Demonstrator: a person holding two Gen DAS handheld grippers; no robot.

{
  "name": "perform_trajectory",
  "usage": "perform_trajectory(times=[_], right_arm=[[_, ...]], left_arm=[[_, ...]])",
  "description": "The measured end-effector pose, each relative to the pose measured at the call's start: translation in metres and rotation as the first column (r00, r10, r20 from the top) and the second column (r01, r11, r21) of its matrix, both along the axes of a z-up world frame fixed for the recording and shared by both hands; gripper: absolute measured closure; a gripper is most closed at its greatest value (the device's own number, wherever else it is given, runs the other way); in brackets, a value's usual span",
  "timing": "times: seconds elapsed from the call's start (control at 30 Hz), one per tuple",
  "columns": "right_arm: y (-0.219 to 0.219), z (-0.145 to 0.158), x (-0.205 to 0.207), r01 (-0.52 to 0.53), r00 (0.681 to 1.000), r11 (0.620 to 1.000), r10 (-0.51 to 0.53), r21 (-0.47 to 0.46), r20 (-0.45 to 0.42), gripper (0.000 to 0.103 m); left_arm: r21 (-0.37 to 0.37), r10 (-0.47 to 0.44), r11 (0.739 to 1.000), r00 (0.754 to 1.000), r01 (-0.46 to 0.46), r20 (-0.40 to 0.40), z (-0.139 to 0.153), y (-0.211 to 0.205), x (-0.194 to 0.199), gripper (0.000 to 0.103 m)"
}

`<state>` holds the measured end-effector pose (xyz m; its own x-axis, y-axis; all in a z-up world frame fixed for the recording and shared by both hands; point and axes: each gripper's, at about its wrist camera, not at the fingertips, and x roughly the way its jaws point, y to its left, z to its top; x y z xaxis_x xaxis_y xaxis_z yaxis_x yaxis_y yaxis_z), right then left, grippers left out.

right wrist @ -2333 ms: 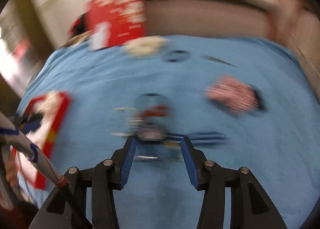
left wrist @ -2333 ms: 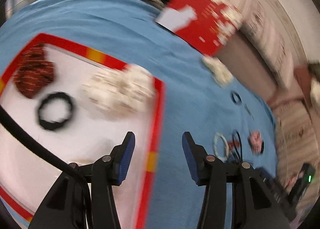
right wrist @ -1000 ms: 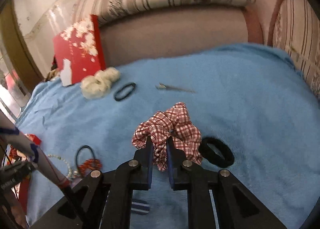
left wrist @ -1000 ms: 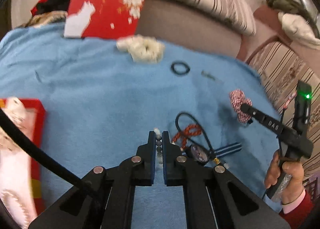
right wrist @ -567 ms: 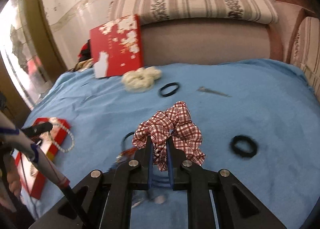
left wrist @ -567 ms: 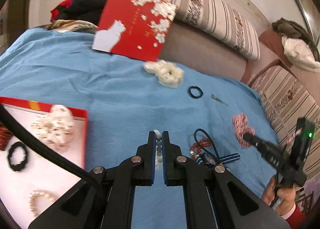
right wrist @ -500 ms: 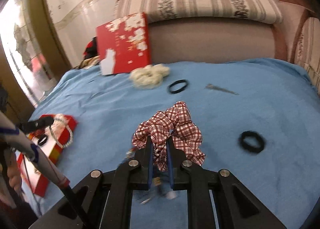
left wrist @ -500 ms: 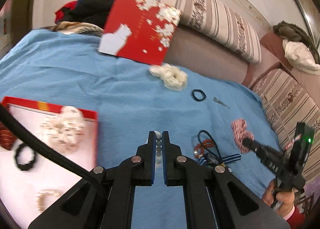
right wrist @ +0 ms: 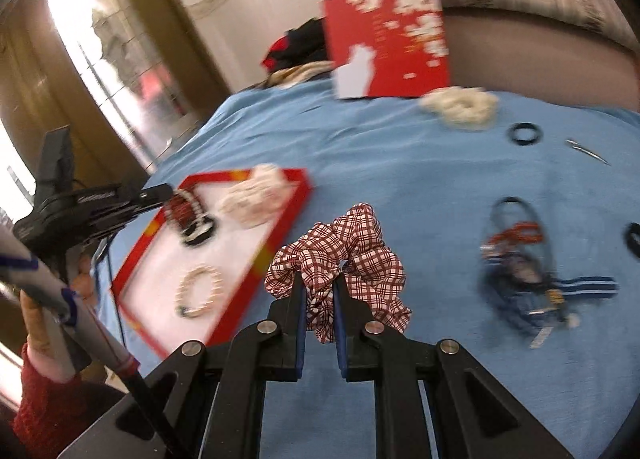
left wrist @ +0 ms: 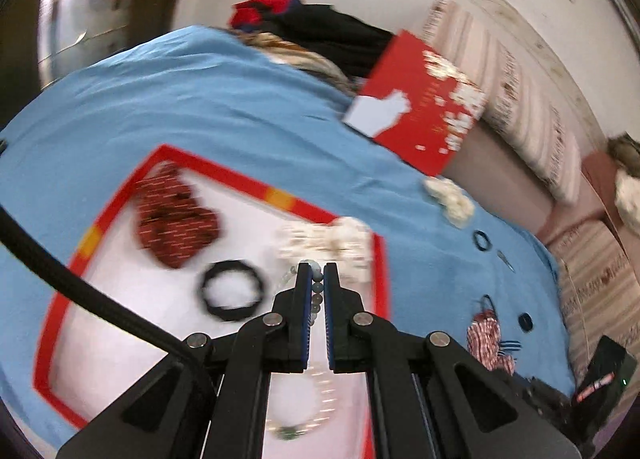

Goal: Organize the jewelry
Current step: 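Place bead bracelet in tray with left tool while right tool carries plaid scrunchie over, then lower the red plaid scrunchie into the tray and open the right tool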

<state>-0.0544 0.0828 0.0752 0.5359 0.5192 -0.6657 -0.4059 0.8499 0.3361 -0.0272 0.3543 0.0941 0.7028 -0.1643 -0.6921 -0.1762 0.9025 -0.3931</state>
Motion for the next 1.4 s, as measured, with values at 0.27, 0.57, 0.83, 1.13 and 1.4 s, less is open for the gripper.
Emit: perform_trajectory(times=[0.27,0.57,0.83,1.13,1.4], right_arm=[[0.082,0.002,-0.019,-0.160,0.987,0.987,0.160,-0.019,-0.007,0.090],[0.154,-0.009,-0.025,-0.270,0.963,0.961,0.269,-0.060,-0.033,0.090],[0.202,-0.018,-0.039,-0.387,0.921,0.921,0.384,-0.040,-0.063,0.090],[0.245,-0.043,-0.039,-0.458,0.882,0.889,0.453,-0.015,-0.126,0.090],[0.274,-0.057,-0.031,-0.487,0.853,0.871,0.492,0.073,-0.175,0.088]], left_arm=[[0.003,0.146,0.989,0.985,-0.146,-0.088,-0.024,0.065,-0.023,0.098],[-0.017,0.259,0.963,0.944,-0.268,-0.206,-0.055,0.109,-0.023,0.098],[-0.021,0.297,0.951,0.931,-0.308,-0.214,-0.053,0.123,-0.027,0.098],[-0.087,0.291,0.948,0.944,-0.307,-0.155,-0.039,0.135,-0.037,0.085],[-0.074,0.345,0.935,0.938,-0.347,-0.041,-0.014,0.144,-0.050,0.072]])
